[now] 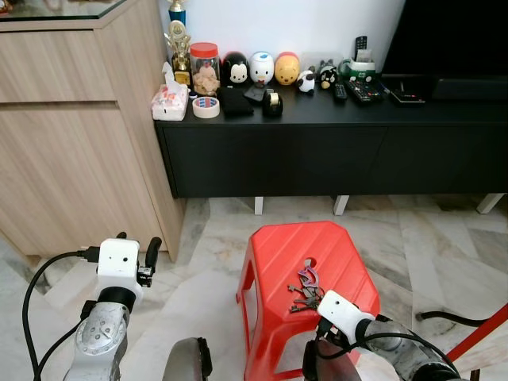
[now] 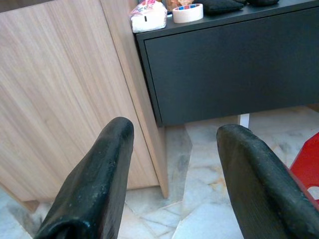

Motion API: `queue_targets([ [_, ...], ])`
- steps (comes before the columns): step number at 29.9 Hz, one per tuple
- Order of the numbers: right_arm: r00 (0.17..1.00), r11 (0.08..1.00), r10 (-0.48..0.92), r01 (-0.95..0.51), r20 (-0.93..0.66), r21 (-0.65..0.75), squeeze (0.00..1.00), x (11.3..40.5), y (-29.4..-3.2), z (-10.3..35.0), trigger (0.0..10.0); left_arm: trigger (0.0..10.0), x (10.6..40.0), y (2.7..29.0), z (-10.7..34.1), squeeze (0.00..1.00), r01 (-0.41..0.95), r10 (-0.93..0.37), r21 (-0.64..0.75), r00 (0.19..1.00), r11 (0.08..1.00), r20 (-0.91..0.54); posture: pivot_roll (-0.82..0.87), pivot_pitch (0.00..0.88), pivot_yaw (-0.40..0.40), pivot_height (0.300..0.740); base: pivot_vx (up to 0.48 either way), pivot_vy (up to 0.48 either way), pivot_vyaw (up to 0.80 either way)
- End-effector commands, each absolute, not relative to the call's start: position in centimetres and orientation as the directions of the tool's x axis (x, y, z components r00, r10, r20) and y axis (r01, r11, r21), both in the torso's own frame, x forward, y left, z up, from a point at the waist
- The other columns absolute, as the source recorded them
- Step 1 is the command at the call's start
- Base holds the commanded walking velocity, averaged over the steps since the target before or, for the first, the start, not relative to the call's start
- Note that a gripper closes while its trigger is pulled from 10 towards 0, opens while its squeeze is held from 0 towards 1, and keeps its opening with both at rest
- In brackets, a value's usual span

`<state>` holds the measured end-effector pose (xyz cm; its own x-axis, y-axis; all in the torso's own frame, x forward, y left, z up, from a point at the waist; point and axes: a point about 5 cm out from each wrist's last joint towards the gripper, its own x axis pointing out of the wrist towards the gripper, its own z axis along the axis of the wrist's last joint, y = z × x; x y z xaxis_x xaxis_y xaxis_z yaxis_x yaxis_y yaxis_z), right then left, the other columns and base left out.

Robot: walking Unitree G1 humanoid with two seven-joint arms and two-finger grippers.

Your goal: Hang keys on a hook

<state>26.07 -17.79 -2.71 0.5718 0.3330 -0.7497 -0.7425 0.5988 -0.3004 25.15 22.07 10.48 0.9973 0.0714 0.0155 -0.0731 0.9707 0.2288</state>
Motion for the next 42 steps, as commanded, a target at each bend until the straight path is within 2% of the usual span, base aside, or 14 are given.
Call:
queue_targets([
  [1, 0.601, 0.605, 0.333, -0.727, -0.726, -0.325, 0.00, 26.9, -17.5, -2.1, 10.0, 10.0, 25.0, 21.9, 10.0, 0.00, -0.067, 0.070, 0.233, 0.998, 0.970, -0.005, 0.11, 0.000, -0.053, 0.574, 0.000, 0.000, 0.00],
  [11, 0.626, 0.605, 0.348, -0.719, -0.698, -0.344, 0.00, 27.4, -17.1, -1.7, 10.0, 10.0, 24.8, 21.9, 9.9, 0.00, -0.078, 0.081, 0.234, 0.997, 0.969, -0.004, 0.11, 0.000, -0.054, 0.574, 0.000, 0.000, 0.00],
  [20, 0.596, 0.585, 0.345, -0.741, -0.725, -0.330, 0.00, 26.9, -17.1, -2.2, 10.0, 10.0, 24.7, 21.8, 9.7, 0.00, -0.077, 0.082, 0.229, 0.997, 0.970, -0.011, 0.11, 0.000, -0.054, 0.574, 0.000, 0.000, 0.00],
  [21, 0.594, 0.584, 0.346, -0.742, -0.727, -0.329, 0.00, 26.8, -17.1, -2.3, 3.2, 10.0, 24.7, 21.8, 9.7, 0.00, -0.076, 0.081, 0.229, 0.997, 0.971, -0.012, 0.11, 0.000, -0.054, 0.574, 0.000, 0.000, 0.00],
  [23, 0.591, 0.582, 0.346, -0.745, -0.729, -0.327, 0.00, 26.7, -17.1, -2.3, 3.2, 10.0, 24.7, 21.7, 9.7, 0.00, -0.075, 0.080, 0.228, 0.997, 0.971, -0.013, 0.11, 0.000, -0.054, 0.574, 0.000, 0.000, 0.00],
  [24, 0.589, 0.581, 0.347, -0.746, -0.730, -0.326, 0.00, 26.7, -17.0, -2.4, 0.2, 10.0, 24.7, 21.7, 9.6, 0.00, -0.074, 0.079, 0.228, 0.997, 0.971, -0.013, 0.11, 0.000, -0.053, 0.574, 0.000, 0.000, 0.00],
  [25, 0.587, 0.579, 0.349, -0.748, -0.730, -0.324, 0.00, 26.6, -16.9, -2.4, 0.2, 10.0, 24.7, 21.7, 9.6, 0.00, -0.074, 0.079, 0.228, 0.997, 0.971, -0.013, 0.11, 0.000, -0.052, 0.574, 0.000, 0.000, 0.00],
  [27, 0.577, 0.572, 0.356, -0.757, -0.735, -0.317, 0.00, 26.5, -16.7, -2.6, 1.3, 10.0, 24.7, 21.7, 9.6, 0.00, -0.073, 0.078, 0.228, 0.997, 0.971, -0.015, 0.11, 0.000, -0.054, 0.574, 0.000, 0.000, 0.00],
  [28, 0.573, 0.569, 0.358, -0.760, -0.737, -0.315, 0.00, 26.4, -16.7, -2.6, 1.3, 10.0, 24.7, 21.7, 9.6, 0.00, -0.072, 0.078, 0.227, 0.997, 0.971, -0.016, 0.11, 0.000, -0.054, 0.574, 0.000, 0.000, 0.00],
  [29, 0.569, 0.566, 0.356, -0.762, -0.741, -0.313, 0.00, 26.3, -16.6, -2.7, 4.9, 10.0, 24.7, 21.7, 9.6, 0.00, -0.073, 0.079, 0.226, 0.997, 0.971, -0.016, 0.11, 0.000, -0.054, 0.574, 0.000, 0.000, 0.00],
  [30, 0.569, 0.566, 0.355, -0.762, -0.742, -0.314, 0.00, 26.3, -16.6, -2.7, 6.6, 10.0, 24.7, 21.7, 9.6, 0.00, -0.074, 0.080, 0.226, 0.997, 0.971, -0.015, 0.11, 0.000, -0.054, 0.574, 0.000, 0.000, 0.00],
  [31, 0.569, 0.568, 0.355, -0.761, -0.742, -0.313, 0.00, 26.3, -16.6, -2.8, 10.0, 10.0, 24.7, 21.7, 9.6, 0.00, -0.075, 0.080, 0.226, 0.997, 0.971, -0.015, 0.11, 0.000, -0.054, 0.574, 0.000, 0.000, 0.00],
  [41, 0.573, 0.568, 0.341, -0.757, -0.745, -0.323, 0.00, 26.3, -16.7, -2.8, 10.0, 10.0, 24.6, 21.8, 9.3, 0.00, -0.081, 0.088, 0.222, 0.996, 0.972, -0.021, 0.11, 0.000, -0.056, 0.574, 0.000, 0.000, 0.00],
  [42, 0.575, 0.570, 0.337, -0.755, -0.745, -0.325, 0.00, 26.3, -16.8, -2.8, 9.3, 10.0, 24.6, 21.7, 9.3, 0.00, -0.081, 0.088, 0.221, 0.996, 0.972, -0.023, 0.11, 0.000, -0.056, 0.574, 0.000, 0.000, 0.00],
])
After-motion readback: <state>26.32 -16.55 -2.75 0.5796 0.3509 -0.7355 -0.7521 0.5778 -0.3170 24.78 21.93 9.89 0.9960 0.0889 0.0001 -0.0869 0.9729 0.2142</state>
